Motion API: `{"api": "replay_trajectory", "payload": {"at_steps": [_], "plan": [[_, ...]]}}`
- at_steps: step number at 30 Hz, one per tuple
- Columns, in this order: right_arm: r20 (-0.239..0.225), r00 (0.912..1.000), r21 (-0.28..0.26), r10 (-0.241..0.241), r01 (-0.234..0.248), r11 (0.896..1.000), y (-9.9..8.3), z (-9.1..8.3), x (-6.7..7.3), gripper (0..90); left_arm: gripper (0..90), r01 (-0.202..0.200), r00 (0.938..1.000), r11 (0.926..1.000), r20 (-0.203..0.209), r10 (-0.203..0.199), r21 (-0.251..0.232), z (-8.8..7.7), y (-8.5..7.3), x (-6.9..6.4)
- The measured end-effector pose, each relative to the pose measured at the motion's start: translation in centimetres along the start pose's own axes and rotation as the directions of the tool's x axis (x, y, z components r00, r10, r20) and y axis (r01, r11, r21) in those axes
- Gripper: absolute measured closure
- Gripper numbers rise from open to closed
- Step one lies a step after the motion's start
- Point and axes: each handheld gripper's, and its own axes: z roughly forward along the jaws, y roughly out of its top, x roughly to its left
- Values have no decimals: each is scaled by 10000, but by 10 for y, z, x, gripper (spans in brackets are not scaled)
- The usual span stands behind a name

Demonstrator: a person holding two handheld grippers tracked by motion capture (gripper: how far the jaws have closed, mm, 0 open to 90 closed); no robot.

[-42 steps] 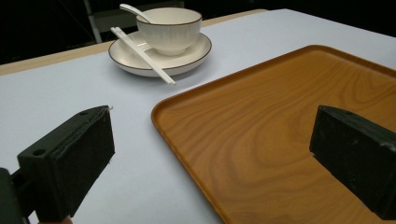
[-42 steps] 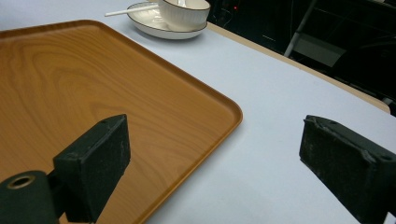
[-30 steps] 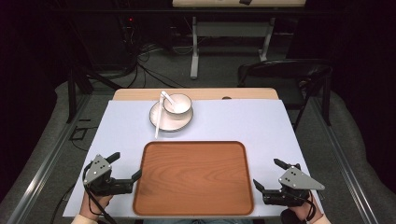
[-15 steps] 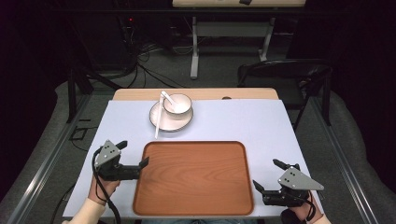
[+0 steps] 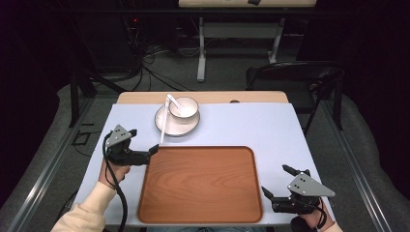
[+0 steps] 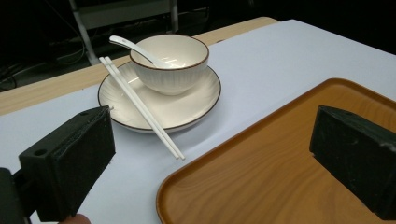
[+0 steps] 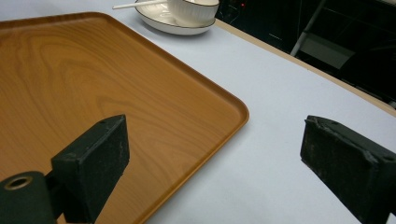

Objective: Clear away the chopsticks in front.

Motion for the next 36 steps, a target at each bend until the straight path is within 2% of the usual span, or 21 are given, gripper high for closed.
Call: {"api": "replay_trajectory", "payload": {"at_steps": [3,9,12,15,18,22,25,28,30,31,32,34,36], "plan": [[-10,10000,9,-53,53,10000,0,0,0,74,1,32,9999,9998,-132,-29,208,7,6,7],[-14,10000,28,-37,37,10000,0,0,0,74,2,476,9987,9971,-231,-463,597,23,21,27],[-39,10000,66,-45,45,10000,0,1,0,74,4,757,9971,9918,-88,-752,1033,33,32,36],[-42,10000,73,-40,41,10000,0,1,0,74,4,973,9953,9851,-174,-958,1422,46,42,44],[-50,10000,70,-56,57,10000,0,1,0,74,11,1307,9911,9739,-496,-1235,1856,60,51,52],[-59,10000,77,-66,67,9999,0,1,0,74,48,1733,9840,9552,-830,-1577,2398,77,61,62],[-77,10000,87,-53,54,9999,0,1,0,74,87,1906,9799,9416,-1119,-1653,2777,89,66,69],[-74,10000,84,-60,60,9999,0,1,0,74,172,2276,9697,9281,-1553,-1885,2946,100,68,75],[-70,10000,74,-49,49,10000,0,1,0,74,199,2633,9613,9163,-1614,-2230,3019,107,67,81],[-69,10000,72,-54,54,10000,0,1,0,74,242,2720,9583,9118,-1729,-2276,3077,111,67,84],[-64,10000,71,-57,57,10000,0,1,0,74,259,2699,9581,9101,-1817,-2214,3145,114,67,85],[-64,10000,61,-52,52,10000,0,1,0,74,276,2879,9528,8996,-1931,-2344,3284,122,67,89],[-61,10000,64,-61,61,10000,0,0,0,74,294,2962,9498,8936,-2027,-2383,3374,130,66,92]]}}
